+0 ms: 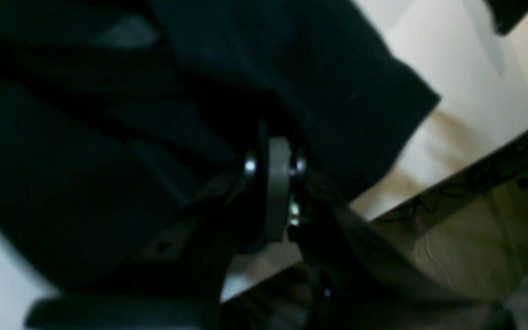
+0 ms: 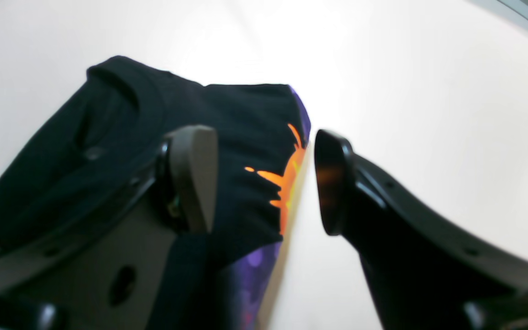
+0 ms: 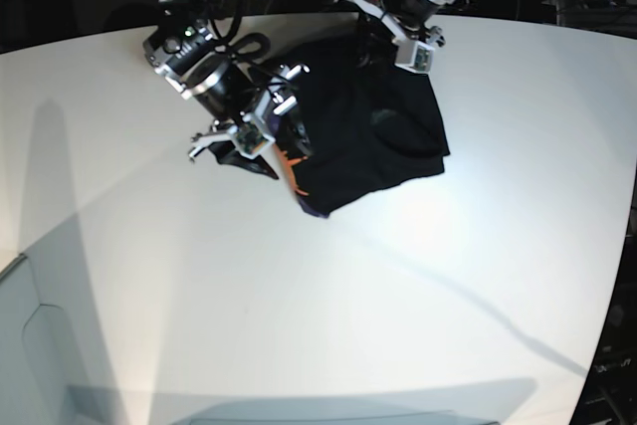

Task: Fold the T-shirt properly
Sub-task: 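Grasp the bundle's edges with both grippers, then lift the bundle edge with the left gripper and fold it over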

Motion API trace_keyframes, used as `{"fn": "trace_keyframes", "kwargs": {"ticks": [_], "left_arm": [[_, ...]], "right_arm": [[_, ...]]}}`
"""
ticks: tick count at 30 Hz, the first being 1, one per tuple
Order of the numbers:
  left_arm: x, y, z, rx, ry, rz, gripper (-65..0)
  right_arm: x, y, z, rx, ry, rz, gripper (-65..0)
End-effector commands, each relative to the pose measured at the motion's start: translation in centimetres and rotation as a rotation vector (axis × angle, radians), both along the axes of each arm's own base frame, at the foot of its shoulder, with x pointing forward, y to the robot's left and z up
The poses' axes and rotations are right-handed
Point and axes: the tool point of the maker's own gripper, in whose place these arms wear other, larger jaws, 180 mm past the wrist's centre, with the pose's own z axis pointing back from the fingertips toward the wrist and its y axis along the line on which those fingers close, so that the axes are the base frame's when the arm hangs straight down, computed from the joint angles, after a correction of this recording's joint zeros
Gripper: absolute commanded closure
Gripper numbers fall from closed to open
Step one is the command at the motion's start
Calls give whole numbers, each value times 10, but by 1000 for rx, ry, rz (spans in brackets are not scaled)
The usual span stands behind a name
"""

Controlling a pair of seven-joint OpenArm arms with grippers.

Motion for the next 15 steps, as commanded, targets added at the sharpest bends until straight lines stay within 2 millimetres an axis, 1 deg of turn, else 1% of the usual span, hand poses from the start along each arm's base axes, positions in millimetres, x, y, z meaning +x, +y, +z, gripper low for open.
{"fn": "trace_keyframes", "kwargs": {"ticks": [1, 6, 10, 15], "left_arm": [[-2, -1, 8, -23, -20, 4, 0], [-15, -1, 4, -26, 15, 3, 0], [-13, 1, 14, -105, -34, 78, 0], [-5, 22, 22, -150, -95, 189, 0]], "right_arm": [[4, 3, 15, 40, -46, 0, -342], [5, 4, 14, 40, -43, 1, -342], [5, 4, 14, 41, -43, 0, -342], [4, 5, 15, 44, -44, 2, -342]]}}
